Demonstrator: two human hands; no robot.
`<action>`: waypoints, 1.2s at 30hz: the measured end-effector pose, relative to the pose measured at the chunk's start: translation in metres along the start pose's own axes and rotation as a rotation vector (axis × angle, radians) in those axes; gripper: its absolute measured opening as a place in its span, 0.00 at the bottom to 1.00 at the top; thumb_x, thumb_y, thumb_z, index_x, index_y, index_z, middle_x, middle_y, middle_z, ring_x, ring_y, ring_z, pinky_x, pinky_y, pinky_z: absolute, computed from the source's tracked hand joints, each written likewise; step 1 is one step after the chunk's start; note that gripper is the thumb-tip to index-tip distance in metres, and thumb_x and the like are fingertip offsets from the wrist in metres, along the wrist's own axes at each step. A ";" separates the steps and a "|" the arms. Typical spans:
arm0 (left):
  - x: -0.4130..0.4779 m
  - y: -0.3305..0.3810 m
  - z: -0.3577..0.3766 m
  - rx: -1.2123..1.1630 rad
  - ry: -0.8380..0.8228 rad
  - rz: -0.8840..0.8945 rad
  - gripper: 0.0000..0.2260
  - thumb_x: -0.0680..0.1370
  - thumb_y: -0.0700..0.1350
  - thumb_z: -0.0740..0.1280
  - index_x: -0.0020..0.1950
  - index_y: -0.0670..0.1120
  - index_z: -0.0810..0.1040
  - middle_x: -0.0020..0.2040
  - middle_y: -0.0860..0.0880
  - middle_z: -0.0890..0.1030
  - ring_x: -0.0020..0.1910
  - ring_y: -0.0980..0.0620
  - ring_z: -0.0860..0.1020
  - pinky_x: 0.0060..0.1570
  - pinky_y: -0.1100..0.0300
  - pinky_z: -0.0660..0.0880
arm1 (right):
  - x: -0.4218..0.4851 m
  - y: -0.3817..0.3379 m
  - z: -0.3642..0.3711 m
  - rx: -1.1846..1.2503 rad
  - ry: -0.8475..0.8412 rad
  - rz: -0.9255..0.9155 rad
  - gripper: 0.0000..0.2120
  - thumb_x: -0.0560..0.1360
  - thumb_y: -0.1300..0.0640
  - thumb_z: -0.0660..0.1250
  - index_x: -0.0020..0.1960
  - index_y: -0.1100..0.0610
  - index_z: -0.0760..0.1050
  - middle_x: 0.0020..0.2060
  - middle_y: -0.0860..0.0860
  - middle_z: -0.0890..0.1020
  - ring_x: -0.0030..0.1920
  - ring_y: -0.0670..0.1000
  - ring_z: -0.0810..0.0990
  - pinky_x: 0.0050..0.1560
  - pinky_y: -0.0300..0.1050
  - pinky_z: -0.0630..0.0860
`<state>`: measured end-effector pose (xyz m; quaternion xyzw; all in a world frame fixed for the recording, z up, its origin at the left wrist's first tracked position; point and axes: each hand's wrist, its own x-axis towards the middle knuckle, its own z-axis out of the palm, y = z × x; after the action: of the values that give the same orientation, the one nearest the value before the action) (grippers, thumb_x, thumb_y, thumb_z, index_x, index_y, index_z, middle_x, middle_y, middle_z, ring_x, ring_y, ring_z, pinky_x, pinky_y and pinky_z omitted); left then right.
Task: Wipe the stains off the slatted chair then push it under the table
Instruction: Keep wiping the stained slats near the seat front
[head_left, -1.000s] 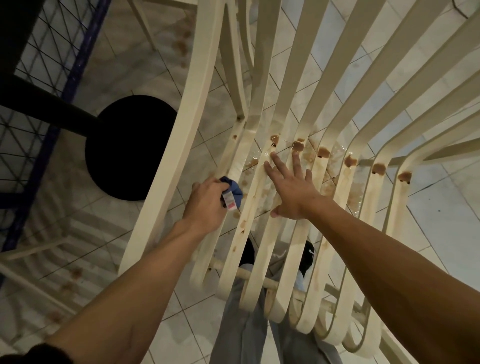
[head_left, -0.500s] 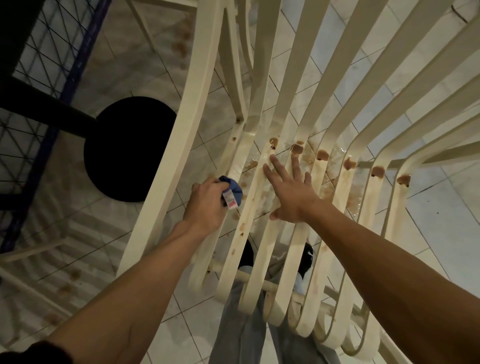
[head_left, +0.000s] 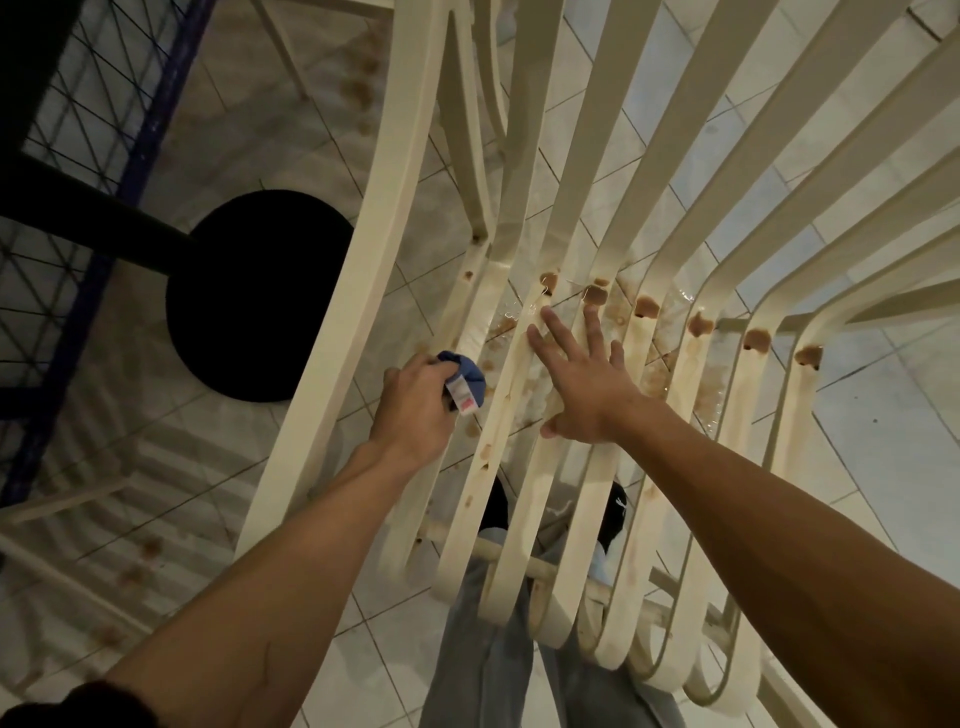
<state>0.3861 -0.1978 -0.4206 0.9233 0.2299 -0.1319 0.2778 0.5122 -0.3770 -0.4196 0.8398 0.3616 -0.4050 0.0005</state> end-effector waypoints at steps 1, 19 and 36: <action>-0.002 -0.001 0.001 0.011 -0.010 -0.006 0.11 0.74 0.36 0.68 0.54 0.47 0.81 0.53 0.45 0.78 0.49 0.42 0.77 0.53 0.49 0.75 | 0.000 0.000 0.000 0.000 -0.001 0.001 0.57 0.70 0.46 0.75 0.79 0.51 0.32 0.76 0.48 0.29 0.72 0.63 0.24 0.72 0.69 0.41; -0.004 -0.008 0.011 0.083 0.002 0.000 0.13 0.73 0.37 0.70 0.56 0.48 0.81 0.54 0.48 0.78 0.49 0.43 0.76 0.50 0.51 0.77 | 0.002 0.001 0.003 0.010 0.017 0.000 0.58 0.69 0.46 0.75 0.79 0.50 0.33 0.76 0.47 0.30 0.72 0.63 0.24 0.73 0.71 0.42; -0.020 -0.004 -0.001 0.074 -0.063 0.046 0.10 0.72 0.33 0.69 0.50 0.45 0.81 0.51 0.45 0.78 0.46 0.42 0.76 0.50 0.51 0.75 | 0.002 0.001 0.003 0.009 0.004 0.009 0.57 0.70 0.46 0.75 0.79 0.50 0.33 0.76 0.48 0.29 0.73 0.63 0.25 0.73 0.70 0.42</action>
<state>0.3667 -0.2009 -0.4141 0.9335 0.1947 -0.1627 0.2534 0.5114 -0.3777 -0.4232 0.8422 0.3561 -0.4048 -0.0022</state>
